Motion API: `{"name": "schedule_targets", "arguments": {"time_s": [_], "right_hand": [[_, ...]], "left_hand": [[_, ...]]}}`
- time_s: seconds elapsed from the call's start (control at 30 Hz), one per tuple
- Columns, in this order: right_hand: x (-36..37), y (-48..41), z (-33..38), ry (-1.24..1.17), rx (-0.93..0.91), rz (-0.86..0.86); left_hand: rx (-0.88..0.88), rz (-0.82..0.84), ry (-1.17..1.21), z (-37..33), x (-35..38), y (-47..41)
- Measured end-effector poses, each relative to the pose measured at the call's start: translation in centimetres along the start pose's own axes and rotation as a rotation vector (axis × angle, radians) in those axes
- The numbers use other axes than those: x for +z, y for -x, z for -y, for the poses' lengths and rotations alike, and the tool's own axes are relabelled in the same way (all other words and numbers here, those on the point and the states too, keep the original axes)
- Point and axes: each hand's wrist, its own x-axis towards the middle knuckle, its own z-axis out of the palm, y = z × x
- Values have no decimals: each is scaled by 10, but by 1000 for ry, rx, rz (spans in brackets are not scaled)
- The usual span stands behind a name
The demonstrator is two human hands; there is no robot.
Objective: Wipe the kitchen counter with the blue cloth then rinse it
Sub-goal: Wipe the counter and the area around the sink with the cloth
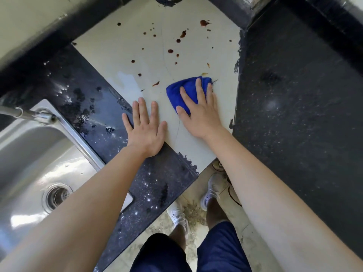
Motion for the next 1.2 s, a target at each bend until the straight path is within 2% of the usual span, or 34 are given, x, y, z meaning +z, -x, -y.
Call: {"name": "schedule_targets", "arguments": {"time_s": [0.1, 0.23, 0.3, 0.47, 0.6, 0.7, 0.83, 0.97, 1.03, 1.2], "right_hand": [[21, 74, -13, 45, -206, 10], [18, 125, -60, 74, -260, 63], [7, 106, -77, 97, -186, 57], [-33, -2, -87, 21, 164, -47], [-55, -78, -69, 55, 241, -86], [-45, -79, -43, 44, 205, -76], [-21, -10, -32, 53, -98, 25], [-26, 10, -61, 132, -238, 87], [-38, -8, -73, 155, -228, 69], [-69, -77, -100, 107, 17, -52]], "left_hand": [[5, 3, -14, 2, -1, 0], [16, -8, -18, 2, -1, -1], [18, -9, -25, 2, -1, -2], [14, -3, 1, 0, 0, 0], [16, -1, 6, -1, -1, -1], [13, 27, 0, 1, 0, -1], [-2, 29, 27, 3, -1, 2], [21, 50, 94, 5, -9, 3], [40, 3, 78, 12, -13, 4], [-48, -154, 24, 39, -38, -6]]}}
